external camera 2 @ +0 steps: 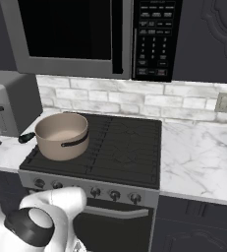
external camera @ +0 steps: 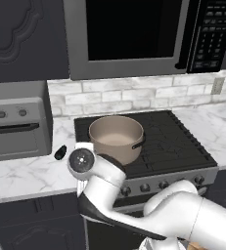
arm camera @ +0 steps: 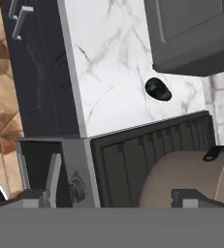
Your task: Turn on the burner for the pot on the stove. Wait thirty seconds for the pot to heat up. Then add the eggplant to the pot.
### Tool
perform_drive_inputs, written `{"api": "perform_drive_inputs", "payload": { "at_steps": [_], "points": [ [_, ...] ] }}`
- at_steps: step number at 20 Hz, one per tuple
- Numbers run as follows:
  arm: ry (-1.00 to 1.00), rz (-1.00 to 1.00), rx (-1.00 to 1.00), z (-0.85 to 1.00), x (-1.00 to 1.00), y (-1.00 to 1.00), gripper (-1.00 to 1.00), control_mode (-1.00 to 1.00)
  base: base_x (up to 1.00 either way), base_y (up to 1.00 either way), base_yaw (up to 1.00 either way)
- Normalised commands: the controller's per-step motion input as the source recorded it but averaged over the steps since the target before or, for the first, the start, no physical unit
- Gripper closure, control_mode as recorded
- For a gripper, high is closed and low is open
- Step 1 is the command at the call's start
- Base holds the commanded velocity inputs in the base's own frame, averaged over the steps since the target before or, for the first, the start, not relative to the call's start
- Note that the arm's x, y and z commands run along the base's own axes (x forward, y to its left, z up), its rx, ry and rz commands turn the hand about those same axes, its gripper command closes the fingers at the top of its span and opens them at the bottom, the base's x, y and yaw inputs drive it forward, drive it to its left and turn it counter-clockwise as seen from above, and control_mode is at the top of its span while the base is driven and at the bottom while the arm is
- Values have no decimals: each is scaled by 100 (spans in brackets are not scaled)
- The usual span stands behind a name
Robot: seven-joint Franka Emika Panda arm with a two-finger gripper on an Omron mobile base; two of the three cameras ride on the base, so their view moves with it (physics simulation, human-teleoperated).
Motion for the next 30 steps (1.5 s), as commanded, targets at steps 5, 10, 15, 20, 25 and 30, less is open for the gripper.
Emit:
{"api": "perform_drive_inputs", "payload": {
  "at_steps": [5, 10, 15, 20, 25, 30],
  "points": [
    [30, -5, 6, 3, 42, 0, -100, -100, 0, 0, 0],
    [31, -6, 4, 0, 47, 0, -100, -100, 0, 0, 0],
    [19, -2, 0, 0, 40, 4, -100, -100, 0, 0, 0],
    [10, 0, 0, 0, 25, 16, -100, -100, 0, 0, 0],
    [4, 0, 0, -4, 24, 15, -100, -100, 0, 0, 0],
    [-1, 0, -1, -30, 10, 5, -100, -100, 0, 0, 0]
  ]
}}
